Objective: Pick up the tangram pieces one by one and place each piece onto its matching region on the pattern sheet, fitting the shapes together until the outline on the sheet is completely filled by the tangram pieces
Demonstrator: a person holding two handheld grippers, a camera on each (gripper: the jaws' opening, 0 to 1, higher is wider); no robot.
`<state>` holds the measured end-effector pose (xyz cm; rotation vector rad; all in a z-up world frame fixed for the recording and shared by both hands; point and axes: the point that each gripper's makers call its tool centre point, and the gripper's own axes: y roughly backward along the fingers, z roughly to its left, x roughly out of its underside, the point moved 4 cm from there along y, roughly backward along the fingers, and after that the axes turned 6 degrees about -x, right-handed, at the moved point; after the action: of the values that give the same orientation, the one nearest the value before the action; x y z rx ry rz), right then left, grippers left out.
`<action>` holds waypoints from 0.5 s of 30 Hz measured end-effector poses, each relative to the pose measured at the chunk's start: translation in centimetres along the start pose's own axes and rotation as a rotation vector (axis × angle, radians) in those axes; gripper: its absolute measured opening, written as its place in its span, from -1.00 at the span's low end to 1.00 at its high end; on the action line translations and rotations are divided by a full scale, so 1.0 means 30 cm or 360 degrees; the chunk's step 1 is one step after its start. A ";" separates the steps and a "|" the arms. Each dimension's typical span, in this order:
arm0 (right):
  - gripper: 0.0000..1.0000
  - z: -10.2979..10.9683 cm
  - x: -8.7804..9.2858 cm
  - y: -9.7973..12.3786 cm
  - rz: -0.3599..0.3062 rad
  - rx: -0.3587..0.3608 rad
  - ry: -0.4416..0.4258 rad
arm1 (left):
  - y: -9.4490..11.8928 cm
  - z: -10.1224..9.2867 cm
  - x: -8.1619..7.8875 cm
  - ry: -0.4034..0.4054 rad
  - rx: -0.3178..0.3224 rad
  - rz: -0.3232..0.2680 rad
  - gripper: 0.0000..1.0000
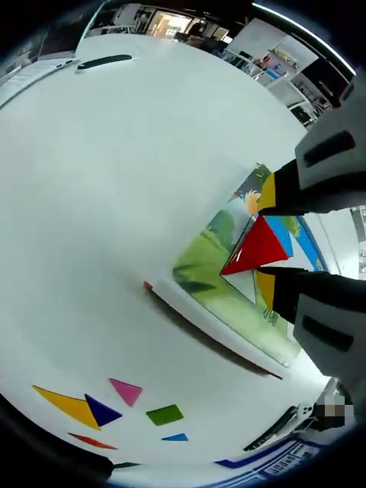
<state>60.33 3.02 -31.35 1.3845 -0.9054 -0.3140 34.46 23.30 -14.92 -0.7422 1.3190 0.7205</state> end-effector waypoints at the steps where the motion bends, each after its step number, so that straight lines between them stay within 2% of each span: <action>1: -0.44 -0.002 0.000 0.000 0.0003 0.0001 0.0006 | 0.000 0.001 -0.001 0.0000 0.0000 0.0000 -0.29; 15: -0.43 -0.010 -0.009 -0.006 0.0065 -0.0033 0.0045 | 0.002 0.002 -0.003 0.0002 -0.0001 -0.0004 -0.29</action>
<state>60.42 3.39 -31.59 1.3468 -0.9038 -0.2713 34.45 23.38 -14.83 -0.7449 1.3188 0.7183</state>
